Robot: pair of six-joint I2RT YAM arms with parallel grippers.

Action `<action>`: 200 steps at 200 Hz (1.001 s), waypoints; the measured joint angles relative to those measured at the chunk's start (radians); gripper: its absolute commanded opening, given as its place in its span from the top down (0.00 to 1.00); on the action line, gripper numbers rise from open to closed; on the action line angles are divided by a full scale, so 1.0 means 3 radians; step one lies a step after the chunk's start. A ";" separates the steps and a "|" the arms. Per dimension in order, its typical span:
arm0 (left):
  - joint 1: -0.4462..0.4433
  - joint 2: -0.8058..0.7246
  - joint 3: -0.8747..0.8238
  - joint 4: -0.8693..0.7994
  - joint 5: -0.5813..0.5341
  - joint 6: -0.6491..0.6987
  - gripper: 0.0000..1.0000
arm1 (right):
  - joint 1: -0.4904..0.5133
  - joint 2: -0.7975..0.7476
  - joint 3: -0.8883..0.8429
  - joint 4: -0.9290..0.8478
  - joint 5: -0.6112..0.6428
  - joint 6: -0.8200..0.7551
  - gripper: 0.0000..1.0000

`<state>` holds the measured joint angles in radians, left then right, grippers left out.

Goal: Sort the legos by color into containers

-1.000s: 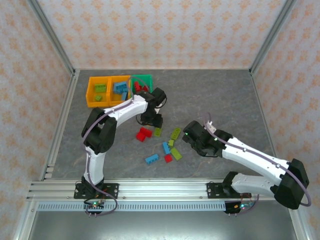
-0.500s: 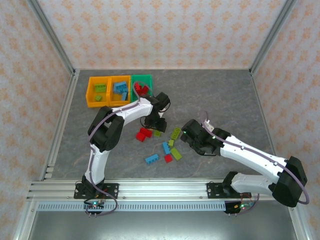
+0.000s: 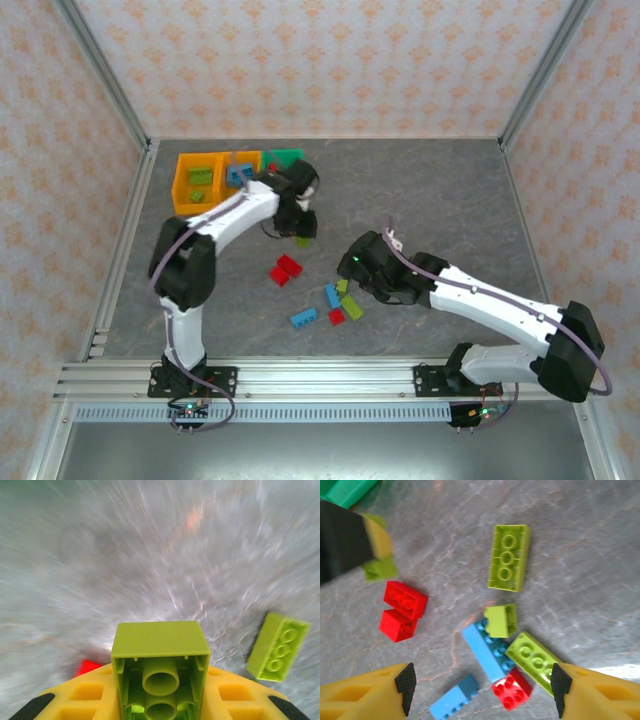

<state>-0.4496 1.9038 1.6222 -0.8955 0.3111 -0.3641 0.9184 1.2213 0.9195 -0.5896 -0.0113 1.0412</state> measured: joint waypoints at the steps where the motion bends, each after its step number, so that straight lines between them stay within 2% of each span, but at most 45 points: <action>1: 0.0032 -0.0029 0.0018 -0.0004 -0.0001 -0.0005 0.73 | 0.0001 0.0010 0.0004 0.0009 -0.0001 0.0000 0.26; 21: 0.0472 -0.0317 0.0287 -0.0005 -0.0028 -0.0031 0.73 | 0.0006 0.0140 0.0019 0.0097 -0.0027 0.0000 0.26; 40: 0.0946 -0.0390 0.0568 -0.0006 -0.0067 -0.0076 0.73 | 0.0006 0.0226 0.0022 0.0134 -0.0046 0.0001 0.26; 59: 0.1359 -0.0221 0.0834 -0.0029 -0.0140 -0.0168 0.73 | 0.0008 0.0280 0.0028 0.0151 -0.0065 -0.0001 0.26; 78: 0.1630 0.0141 0.1113 -0.0055 -0.0230 -0.0226 0.73 | 0.0008 0.0289 0.0034 0.0158 -0.0067 -0.0014 0.26; 107: 0.1825 0.0741 0.1521 -0.0156 -0.0371 -0.0270 0.69 | 0.0014 0.0286 0.0034 0.0158 -0.0066 -0.0022 0.26; 141: 0.1970 0.1359 0.2261 -0.0376 -0.0479 -0.0268 0.61 | 0.0023 0.0209 0.0034 0.0127 -0.0050 -0.0022 0.26; 184: 0.2158 0.1405 0.2341 -0.0423 -0.0449 -0.0263 0.38 | 0.0023 0.0114 0.0034 0.0086 0.0005 -0.0022 0.26; 200: 0.2174 0.1289 0.2154 -0.0416 -0.0393 -0.0252 0.35 | 0.0022 0.0137 0.0060 0.0070 0.0023 -0.0023 0.26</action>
<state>0.2028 2.2906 2.2684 -1.0203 0.1932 -0.4397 0.9249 1.2625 0.9375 -0.5686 -0.0044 1.0344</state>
